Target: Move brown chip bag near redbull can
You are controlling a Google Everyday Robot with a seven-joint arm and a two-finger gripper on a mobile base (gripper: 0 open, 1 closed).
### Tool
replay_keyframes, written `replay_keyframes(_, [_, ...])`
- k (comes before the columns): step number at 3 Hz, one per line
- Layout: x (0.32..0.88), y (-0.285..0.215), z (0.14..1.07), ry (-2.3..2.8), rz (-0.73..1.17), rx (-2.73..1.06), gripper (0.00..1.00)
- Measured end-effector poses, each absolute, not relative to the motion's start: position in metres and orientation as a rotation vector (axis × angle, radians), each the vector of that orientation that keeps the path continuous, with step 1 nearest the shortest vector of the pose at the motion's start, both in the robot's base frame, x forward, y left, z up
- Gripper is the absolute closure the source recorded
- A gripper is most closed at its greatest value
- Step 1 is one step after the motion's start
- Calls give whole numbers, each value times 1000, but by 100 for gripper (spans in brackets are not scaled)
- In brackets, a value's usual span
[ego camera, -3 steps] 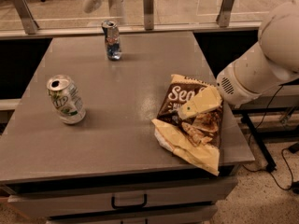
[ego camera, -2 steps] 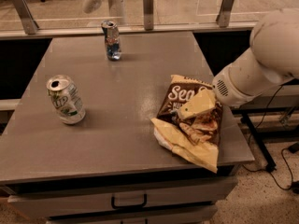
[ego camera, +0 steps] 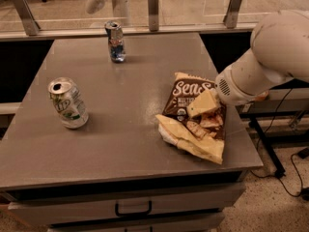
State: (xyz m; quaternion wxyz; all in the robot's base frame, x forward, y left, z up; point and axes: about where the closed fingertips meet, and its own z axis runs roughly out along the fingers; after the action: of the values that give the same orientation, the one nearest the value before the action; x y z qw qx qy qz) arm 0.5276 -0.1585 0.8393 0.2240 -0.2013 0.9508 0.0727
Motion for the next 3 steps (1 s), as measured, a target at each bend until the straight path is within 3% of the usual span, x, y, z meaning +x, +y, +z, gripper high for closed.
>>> replay_keyframes(1, [555,-153,853,2555,189,-558,88])
replay_keyframes(2, [589,-140,872,2470,198,-558,100])
replay_keyframes(3, [624,-117,890,2387,224,-545,100])
